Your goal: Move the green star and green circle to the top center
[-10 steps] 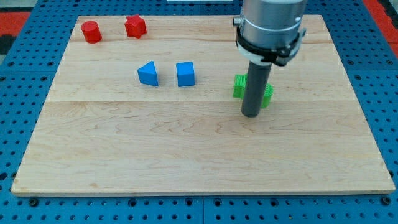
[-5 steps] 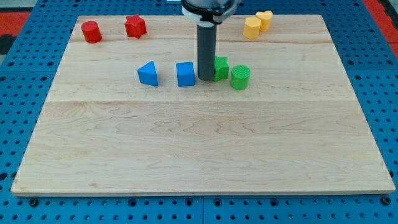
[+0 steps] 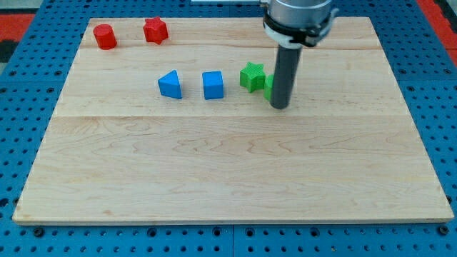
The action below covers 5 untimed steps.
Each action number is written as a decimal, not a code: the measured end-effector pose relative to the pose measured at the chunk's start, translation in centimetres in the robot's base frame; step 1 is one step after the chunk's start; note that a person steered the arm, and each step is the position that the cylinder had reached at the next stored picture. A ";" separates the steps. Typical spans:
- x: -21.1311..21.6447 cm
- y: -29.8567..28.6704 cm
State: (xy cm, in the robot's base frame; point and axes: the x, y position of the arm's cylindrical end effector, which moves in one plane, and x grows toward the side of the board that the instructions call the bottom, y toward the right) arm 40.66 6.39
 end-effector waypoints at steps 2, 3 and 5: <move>-7.5 -4.2; -11.9 -4.4; -15.9 -6.0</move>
State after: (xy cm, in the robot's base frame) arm 24.79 0.42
